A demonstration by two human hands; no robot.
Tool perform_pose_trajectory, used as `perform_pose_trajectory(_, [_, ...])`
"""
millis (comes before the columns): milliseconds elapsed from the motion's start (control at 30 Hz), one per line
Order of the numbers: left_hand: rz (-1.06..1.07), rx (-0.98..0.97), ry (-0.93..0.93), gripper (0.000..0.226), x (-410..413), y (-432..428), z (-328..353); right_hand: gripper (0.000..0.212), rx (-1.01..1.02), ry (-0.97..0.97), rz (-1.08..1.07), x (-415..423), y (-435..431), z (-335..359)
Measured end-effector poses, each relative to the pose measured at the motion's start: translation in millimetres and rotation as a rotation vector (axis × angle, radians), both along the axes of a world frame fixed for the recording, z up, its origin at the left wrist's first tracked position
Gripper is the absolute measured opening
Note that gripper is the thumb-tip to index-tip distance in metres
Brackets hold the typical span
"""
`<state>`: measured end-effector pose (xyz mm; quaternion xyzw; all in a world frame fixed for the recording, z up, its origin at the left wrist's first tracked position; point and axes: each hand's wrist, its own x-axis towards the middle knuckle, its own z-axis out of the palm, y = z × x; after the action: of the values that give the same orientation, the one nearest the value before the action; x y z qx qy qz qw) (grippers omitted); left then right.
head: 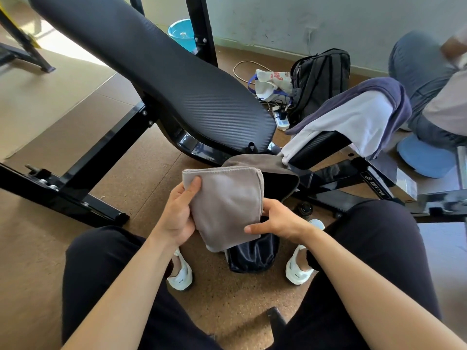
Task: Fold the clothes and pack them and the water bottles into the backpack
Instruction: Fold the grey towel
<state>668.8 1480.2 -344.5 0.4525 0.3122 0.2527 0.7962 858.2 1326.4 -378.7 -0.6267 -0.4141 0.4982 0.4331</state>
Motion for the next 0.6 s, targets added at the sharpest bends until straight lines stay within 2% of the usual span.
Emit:
perform_pose_trajectory(67, [0.024, -0.069, -0.020, 0.037, -5.2, 6.9, 2.1, 0.046, 0.020, 0.002, 0.040, -5.7, 1.4, -0.1])
perform_pose_trajectory(200, [0.130, -0.208, 0.012, 0.043, -9.4, 12.3, 7.7, 0.018, -0.012, 0.033, 0.026, -8.4, 1.8, 3.0])
perform_pose_trajectory(300, [0.215, -0.268, 0.034, 0.049, -10.1, 16.9, 6.0, 0.008, -0.029, 0.050, 0.014, -10.9, -1.1, 10.7])
perform_pose_trajectory(433, [0.266, -0.333, -0.046, 0.063, -11.7, 18.0, 0.9, 0.023, 0.007, 0.141, -0.049, -15.8, -5.1, 14.5])
perform_pose_trajectory(500, [0.204, -0.338, -0.070, 0.073, -10.9, 11.9, 0.0, 0.032, 0.035, 0.216, -0.103, -17.3, -5.4, 14.3])
perform_pose_trajectory(567, [0.011, -0.330, 0.042, 0.083, -6.4, 1.1, -5.0, 0.030, 0.061, 0.281, -0.207, -17.6, -4.2, 13.5])
perform_pose_trajectory(600, [-0.107, -0.292, 0.134, 0.081, -4.3, -5.0, -10.0, 0.026, 0.065, 0.300, -0.268, -16.7, -2.9, 13.0])
